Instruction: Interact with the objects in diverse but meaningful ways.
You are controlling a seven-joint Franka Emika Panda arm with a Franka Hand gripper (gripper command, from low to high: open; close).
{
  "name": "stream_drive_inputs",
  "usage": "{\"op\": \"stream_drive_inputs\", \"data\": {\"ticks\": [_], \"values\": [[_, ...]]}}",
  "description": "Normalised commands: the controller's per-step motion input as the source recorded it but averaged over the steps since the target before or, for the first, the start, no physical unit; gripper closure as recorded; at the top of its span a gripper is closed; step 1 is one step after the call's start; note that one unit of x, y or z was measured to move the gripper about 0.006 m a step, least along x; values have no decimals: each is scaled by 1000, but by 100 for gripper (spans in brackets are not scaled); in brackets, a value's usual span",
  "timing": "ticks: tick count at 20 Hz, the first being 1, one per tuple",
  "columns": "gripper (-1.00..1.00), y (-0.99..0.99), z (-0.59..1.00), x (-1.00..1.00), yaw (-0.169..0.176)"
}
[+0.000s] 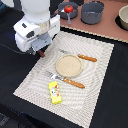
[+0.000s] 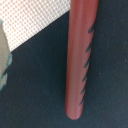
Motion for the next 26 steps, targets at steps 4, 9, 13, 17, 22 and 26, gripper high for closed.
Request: {"op": "stream_drive_inputs", "data": {"ticks": [4,9,13,17,22,26], "values": [[-100,54,-376,-610,0],[-100,49,-401,-633,0],[-100,70,-366,-566,0],[100,48,-349,-465,0],[100,47,-334,-363,0],[100,13,-304,-336,0]]}}
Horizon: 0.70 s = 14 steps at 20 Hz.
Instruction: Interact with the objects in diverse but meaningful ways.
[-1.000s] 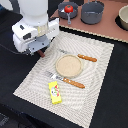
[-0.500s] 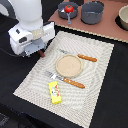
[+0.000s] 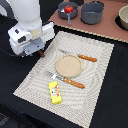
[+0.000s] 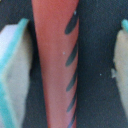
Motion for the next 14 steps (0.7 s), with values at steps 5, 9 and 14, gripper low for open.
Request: {"op": "stream_drive_inputs", "data": {"ticks": [5,9,14], "values": [[100,-5,-106,-375,0],[100,-81,191,-531,0],[100,13,999,-468,-3]]}}
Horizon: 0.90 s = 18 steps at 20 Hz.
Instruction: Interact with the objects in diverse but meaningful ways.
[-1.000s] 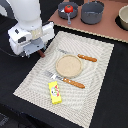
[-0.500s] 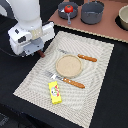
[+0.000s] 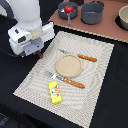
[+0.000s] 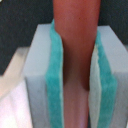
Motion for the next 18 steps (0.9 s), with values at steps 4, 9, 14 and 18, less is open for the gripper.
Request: {"op": "stream_drive_inputs", "data": {"ticks": [4,9,14,18], "values": [[100,282,1000,-240,8],[100,543,929,-98,52],[100,770,697,-18,85],[100,804,562,0,90]]}}
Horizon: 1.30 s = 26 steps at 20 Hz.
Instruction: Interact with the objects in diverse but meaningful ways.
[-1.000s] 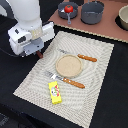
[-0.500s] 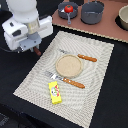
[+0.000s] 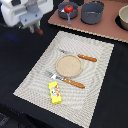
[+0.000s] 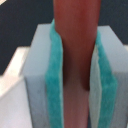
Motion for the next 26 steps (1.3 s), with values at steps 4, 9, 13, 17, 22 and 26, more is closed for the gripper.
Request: {"op": "stream_drive_inputs", "data": {"ticks": [4,9,13,17,22,26], "values": [[100,809,421,21,87],[100,855,357,171,74],[100,844,168,279,73],[100,816,69,265,78],[100,798,147,318,81],[100,789,324,472,51]]}}
